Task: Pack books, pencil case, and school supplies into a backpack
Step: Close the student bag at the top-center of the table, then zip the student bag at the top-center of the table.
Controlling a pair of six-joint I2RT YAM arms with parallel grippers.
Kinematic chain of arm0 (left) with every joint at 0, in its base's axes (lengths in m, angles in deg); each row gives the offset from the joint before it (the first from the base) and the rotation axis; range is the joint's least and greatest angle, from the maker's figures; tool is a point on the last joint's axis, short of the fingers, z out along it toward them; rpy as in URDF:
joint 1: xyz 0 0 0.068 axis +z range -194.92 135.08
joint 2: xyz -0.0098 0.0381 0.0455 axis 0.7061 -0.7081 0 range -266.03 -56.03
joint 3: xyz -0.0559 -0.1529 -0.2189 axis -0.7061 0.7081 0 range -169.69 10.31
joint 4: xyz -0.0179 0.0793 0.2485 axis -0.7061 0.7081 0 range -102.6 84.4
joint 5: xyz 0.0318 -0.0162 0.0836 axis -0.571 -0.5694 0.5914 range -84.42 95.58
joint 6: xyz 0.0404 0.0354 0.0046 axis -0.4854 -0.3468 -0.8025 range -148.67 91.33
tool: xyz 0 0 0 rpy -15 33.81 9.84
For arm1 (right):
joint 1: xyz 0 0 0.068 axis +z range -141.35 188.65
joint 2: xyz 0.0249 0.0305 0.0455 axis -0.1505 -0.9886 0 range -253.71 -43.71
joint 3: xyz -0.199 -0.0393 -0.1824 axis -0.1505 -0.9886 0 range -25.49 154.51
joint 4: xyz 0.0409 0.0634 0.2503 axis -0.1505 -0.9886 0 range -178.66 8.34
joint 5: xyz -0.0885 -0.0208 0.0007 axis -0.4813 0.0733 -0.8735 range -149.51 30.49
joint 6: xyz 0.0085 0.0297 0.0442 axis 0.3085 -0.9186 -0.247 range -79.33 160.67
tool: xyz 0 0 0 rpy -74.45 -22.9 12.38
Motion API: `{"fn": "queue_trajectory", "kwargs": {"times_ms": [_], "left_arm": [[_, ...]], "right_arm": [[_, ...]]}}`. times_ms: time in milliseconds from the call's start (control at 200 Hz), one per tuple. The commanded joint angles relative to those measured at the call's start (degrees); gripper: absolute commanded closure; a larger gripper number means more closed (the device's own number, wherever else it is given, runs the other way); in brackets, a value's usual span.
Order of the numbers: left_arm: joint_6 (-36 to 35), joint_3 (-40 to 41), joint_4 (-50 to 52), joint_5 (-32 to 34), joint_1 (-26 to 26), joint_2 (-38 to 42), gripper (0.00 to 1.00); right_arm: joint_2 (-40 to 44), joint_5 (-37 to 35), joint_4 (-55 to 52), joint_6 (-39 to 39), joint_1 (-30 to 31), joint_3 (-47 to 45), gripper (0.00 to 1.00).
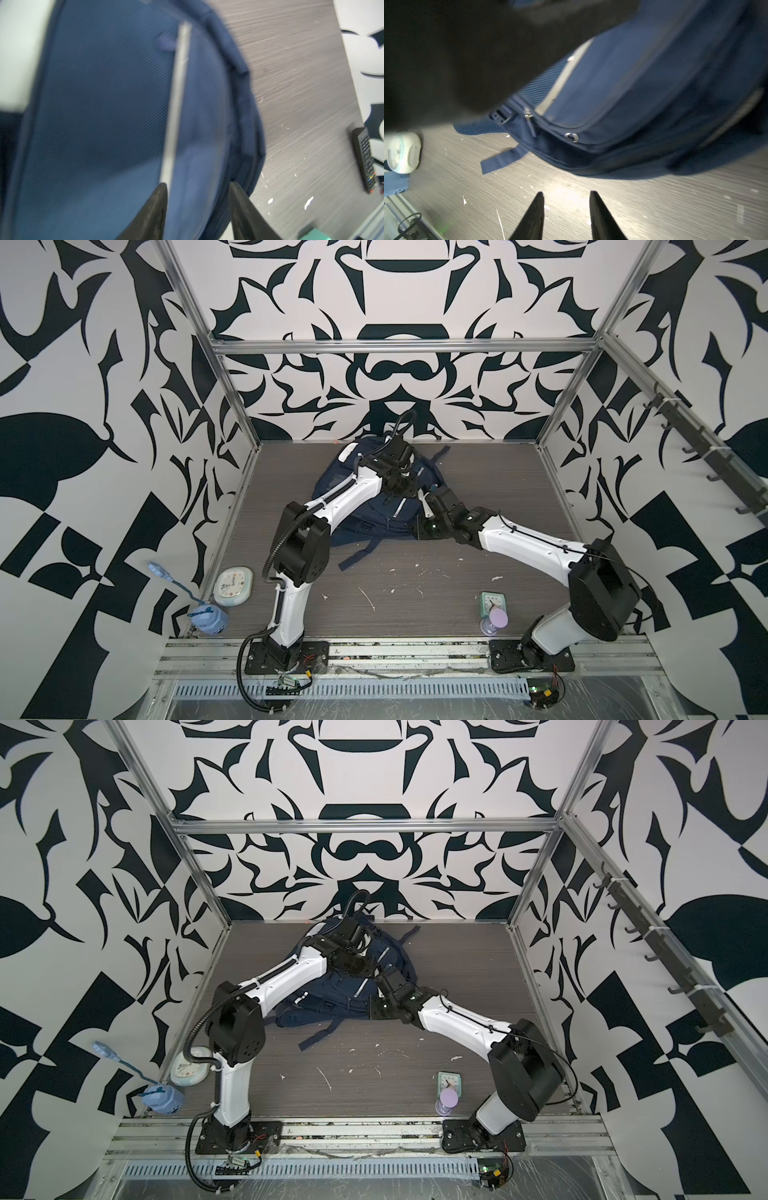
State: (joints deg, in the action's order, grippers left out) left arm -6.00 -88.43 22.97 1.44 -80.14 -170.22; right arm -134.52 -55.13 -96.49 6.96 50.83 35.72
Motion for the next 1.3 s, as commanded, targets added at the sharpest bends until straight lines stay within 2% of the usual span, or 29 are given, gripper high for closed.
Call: {"fn": "queue_trajectory", "kwargs": {"times_ms": [0,225,520,840,1295], "left_arm": [[3.13,7.68,-3.85,-2.62,3.93,7.13,0.43],[6.33,20.65,-8.00,-9.78,10.75,15.05,0.37],[11.89,29.17,-14.96,-18.45,14.46,15.70,0.37],[13.68,32.20,-18.96,-20.66,14.85,13.12,0.38],[15.11,32.55,-21.54,-22.36,14.86,10.42,0.40]], "right_arm": [[-3.04,-3.26,3.40,1.91,2.54,4.37,0.66],[-11.23,-3.88,3.62,2.70,4.89,11.25,0.71],[-17.74,-5.46,1.86,4.29,4.94,16.98,0.71],[-20.97,-7.17,1.63,4.89,4.91,18.73,0.75],[-23.36,-9.22,2.85,5.49,4.94,19.04,0.78]]}}
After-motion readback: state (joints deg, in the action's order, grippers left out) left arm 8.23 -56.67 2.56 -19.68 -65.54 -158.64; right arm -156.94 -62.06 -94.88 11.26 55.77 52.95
